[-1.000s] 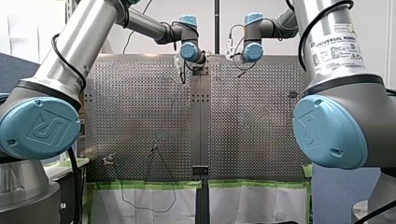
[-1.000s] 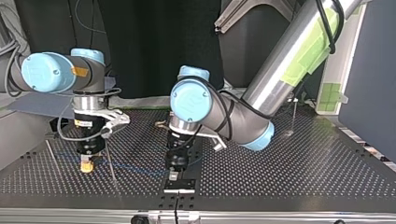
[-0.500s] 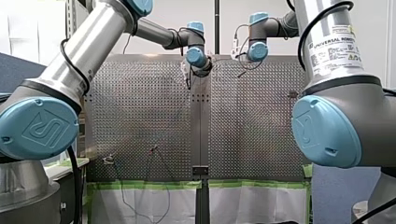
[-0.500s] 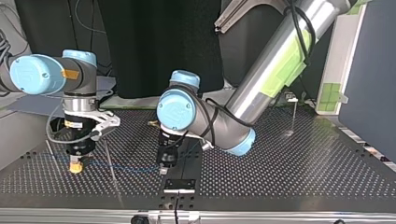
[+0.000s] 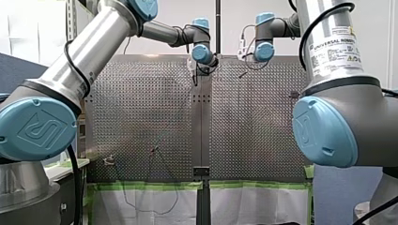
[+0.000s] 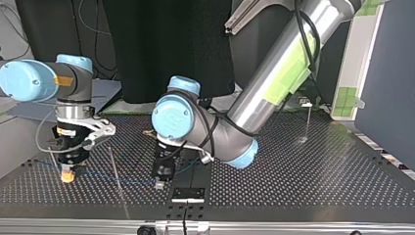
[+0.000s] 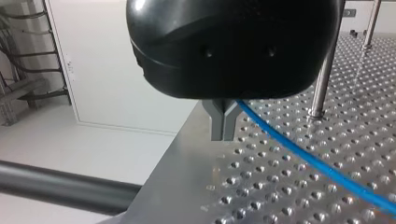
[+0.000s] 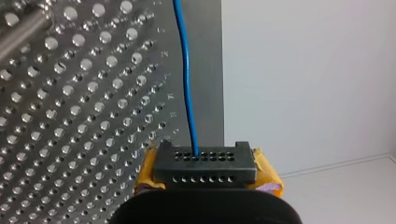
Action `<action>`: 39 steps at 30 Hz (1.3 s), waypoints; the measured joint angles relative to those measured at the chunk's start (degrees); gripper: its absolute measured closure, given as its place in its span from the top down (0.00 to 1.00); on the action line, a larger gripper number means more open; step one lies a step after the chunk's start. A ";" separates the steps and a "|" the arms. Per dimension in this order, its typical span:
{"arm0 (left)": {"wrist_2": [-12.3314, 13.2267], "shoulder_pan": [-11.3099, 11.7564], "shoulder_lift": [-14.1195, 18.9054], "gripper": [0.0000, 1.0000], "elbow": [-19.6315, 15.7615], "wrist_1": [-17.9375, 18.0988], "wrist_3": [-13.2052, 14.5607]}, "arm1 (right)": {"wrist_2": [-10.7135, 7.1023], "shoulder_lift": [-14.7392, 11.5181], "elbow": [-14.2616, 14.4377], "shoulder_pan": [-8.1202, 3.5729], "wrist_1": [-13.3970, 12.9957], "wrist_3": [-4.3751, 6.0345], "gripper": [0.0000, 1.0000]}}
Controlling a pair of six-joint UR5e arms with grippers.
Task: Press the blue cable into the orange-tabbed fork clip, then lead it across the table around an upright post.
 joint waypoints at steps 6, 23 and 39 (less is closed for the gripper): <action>-0.34 -0.90 -2.17 0.02 2.39 -1.68 0.01 | -0.53 -0.01 0.02 -1.01 0.08 0.18 0.00; -0.69 -2.38 -6.72 0.02 7.26 -3.91 -0.36 | -2.39 0.21 0.06 -4.35 0.14 1.15 0.00; -1.39 -2.56 -12.87 0.02 8.25 -3.39 -1.36 | -5.30 3.05 1.57 -5.76 -0.26 3.25 0.00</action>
